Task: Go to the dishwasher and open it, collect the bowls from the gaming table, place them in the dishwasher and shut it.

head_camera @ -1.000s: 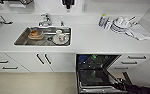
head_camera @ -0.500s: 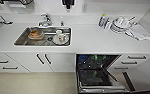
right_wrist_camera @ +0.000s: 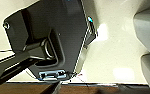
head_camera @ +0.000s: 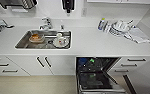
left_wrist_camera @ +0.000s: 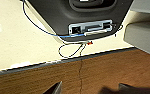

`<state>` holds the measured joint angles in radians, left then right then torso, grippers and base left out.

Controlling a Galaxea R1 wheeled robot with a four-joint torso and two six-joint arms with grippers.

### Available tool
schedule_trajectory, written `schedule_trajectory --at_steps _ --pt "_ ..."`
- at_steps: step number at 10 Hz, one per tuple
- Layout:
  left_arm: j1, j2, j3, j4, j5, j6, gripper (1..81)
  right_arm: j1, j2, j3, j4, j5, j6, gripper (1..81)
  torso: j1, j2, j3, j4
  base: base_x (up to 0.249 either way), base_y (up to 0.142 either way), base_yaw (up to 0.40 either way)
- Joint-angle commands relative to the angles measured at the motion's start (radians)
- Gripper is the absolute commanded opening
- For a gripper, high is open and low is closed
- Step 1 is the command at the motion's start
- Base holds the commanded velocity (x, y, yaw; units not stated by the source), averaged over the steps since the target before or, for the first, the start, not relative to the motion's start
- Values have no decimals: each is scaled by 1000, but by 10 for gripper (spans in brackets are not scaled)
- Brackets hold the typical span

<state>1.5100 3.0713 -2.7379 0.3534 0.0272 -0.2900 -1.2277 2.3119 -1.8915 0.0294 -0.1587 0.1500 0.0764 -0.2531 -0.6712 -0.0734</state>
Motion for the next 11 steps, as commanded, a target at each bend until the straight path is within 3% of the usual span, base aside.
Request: schedule_trajectory --at_steps 1,4,5,8,11 --pt "31 5 4 -7 80 -1 811 -102 75 -131 -40 -21 -6 811 62 -96 0 0 0 0 0" --pt "28 5 4 -2 80 9 811 -181 172 -262 -72 47 -33 811 131 -207 0 0 0 0 0" --pt "28 3 4 -1 80 9 811 -191 189 -271 -62 91 -30 811 151 -240 0 0 0 0 0" --pt "28 0 4 -1 80 9 811 -148 206 -253 -49 127 -7 811 224 -356 1 0 0 0 0" --pt "28 -5 4 -2 80 9 811 -13 207 -199 86 110 49 811 293 -467 2 0 0 0 0"
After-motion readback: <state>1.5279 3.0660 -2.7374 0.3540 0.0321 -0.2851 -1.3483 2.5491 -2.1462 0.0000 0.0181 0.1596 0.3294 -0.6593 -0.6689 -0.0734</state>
